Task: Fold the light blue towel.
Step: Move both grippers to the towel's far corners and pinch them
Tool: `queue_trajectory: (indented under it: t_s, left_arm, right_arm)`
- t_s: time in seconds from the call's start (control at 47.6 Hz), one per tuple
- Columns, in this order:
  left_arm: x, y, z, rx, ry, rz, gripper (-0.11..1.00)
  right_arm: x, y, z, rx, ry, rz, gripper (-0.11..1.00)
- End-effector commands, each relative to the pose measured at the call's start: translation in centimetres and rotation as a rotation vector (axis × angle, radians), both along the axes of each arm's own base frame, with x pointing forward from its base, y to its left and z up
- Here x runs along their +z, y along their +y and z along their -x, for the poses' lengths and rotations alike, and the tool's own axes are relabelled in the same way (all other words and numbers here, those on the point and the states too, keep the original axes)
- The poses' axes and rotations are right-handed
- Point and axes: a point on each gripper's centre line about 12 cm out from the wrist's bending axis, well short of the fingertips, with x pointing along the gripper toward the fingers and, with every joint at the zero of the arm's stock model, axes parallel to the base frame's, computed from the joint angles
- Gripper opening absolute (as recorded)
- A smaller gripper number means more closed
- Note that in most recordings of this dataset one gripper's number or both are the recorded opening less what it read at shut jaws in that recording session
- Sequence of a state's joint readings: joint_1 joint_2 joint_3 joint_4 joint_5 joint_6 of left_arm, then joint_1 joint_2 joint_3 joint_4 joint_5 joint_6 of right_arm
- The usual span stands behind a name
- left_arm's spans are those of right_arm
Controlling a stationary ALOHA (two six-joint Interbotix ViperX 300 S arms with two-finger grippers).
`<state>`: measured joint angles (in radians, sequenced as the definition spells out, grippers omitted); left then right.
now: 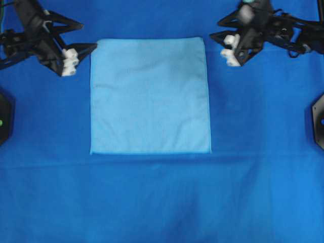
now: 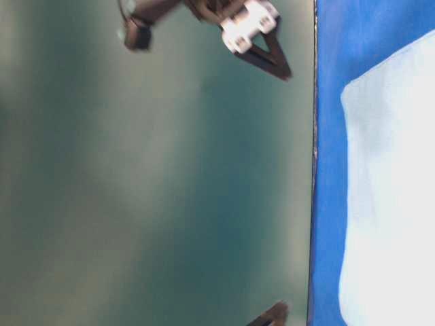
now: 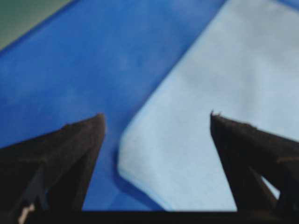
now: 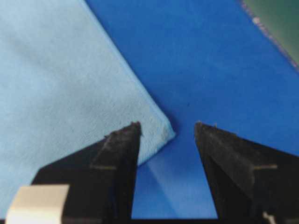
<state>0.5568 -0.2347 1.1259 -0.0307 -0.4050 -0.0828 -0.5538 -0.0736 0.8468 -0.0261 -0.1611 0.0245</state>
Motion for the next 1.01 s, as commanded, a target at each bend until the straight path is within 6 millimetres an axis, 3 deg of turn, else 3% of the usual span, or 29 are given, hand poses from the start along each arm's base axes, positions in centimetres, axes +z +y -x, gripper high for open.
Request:
queue_trajectory:
  t_s: [0.0, 0.336, 0.589, 0.715, 0.778, 0.904, 0.988]
  left_arm:
    - [-0.4, 1.1, -1.3, 0.01, -0.001, -0.002, 0.89]
    - [-5.1, 3.0, -3.7, 0.016, 0.107, 0.064, 0.88]
    - [-6.0, 3.6, -3.7, 0.03, 0.126, 0.076, 0.8]
    - [-6.4, 3.4, -3.4, 0.031, 0.141, 0.087, 0.57]
    - [-6.6, 3.2, -3.2, 0.029, 0.154, 0.095, 0.39]
    - [-6.8, 2.8, -3.2, 0.009, 0.179, 0.091, 0.07]
    - [-6.9, 2.8, -3.3, 0.006, 0.19, 0.097, 0.0]
  right_arm:
    - [-0.2, -1.1, -1.4, 0.002, 0.003, 0.008, 0.55]
    - [-4.3, -2.6, -2.7, -0.006, 0.087, -0.038, 0.55]
    - [-6.2, -3.3, -3.1, -0.014, 0.109, -0.054, 0.54]
    - [-6.8, -3.6, -3.6, -0.014, 0.114, -0.057, 0.49]
    - [-6.8, -3.6, -3.6, -0.011, 0.116, -0.054, 0.37]
    - [-6.9, -3.3, -3.5, 0.008, 0.129, -0.045, 0.04]
    - [-6.8, -3.3, -3.5, 0.012, 0.129, -0.043, 0.03]
